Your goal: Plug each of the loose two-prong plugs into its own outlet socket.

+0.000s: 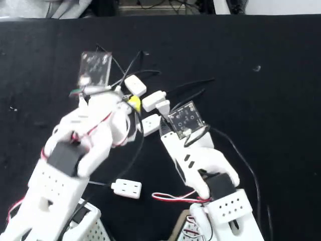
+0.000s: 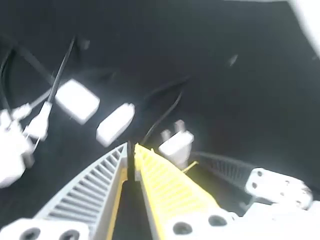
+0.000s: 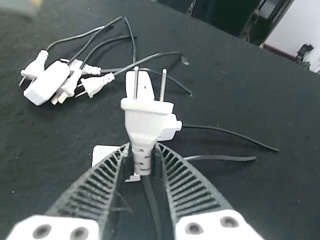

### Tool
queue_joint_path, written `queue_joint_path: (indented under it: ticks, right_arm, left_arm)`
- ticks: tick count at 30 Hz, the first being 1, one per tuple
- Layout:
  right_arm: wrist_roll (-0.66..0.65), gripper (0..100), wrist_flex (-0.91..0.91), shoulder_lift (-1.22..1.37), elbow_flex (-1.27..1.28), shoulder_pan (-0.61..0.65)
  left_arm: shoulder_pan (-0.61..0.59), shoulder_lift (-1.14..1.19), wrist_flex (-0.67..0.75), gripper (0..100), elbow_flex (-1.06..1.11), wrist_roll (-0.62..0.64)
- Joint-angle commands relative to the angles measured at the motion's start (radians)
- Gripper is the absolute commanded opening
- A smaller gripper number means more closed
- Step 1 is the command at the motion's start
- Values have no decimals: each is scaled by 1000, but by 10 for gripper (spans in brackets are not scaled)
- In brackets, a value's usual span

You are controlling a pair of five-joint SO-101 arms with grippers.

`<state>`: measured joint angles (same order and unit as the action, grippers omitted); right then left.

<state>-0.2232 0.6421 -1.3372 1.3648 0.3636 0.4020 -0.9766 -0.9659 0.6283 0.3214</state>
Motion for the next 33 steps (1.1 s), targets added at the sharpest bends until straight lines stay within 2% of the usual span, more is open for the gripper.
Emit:
queue_joint_path:
  ticks: [1, 4, 9, 21, 27, 33]
  right_arm:
    - [9, 11, -41, 47, -53, -15]
    - [9, 11, -69, 79, -51, -12]
    - [31, 11, -74, 88, -54, -17]
    - [21, 11, -68, 88, -51, -9]
    - [-54, 11, -18, 88, -53, 117]
    - [-52, 11, -18, 88, -54, 121]
  left_arm:
    - [61, -149, 178, 33, 189, -28]
    - [136, -196, 310, 31, 341, -120]
    - [171, -183, 391, 30, 394, -130]
    - [122, -180, 394, 30, 358, -172]
    - [116, -180, 350, 30, 361, -192]
    - [117, -187, 287, 30, 366, -250]
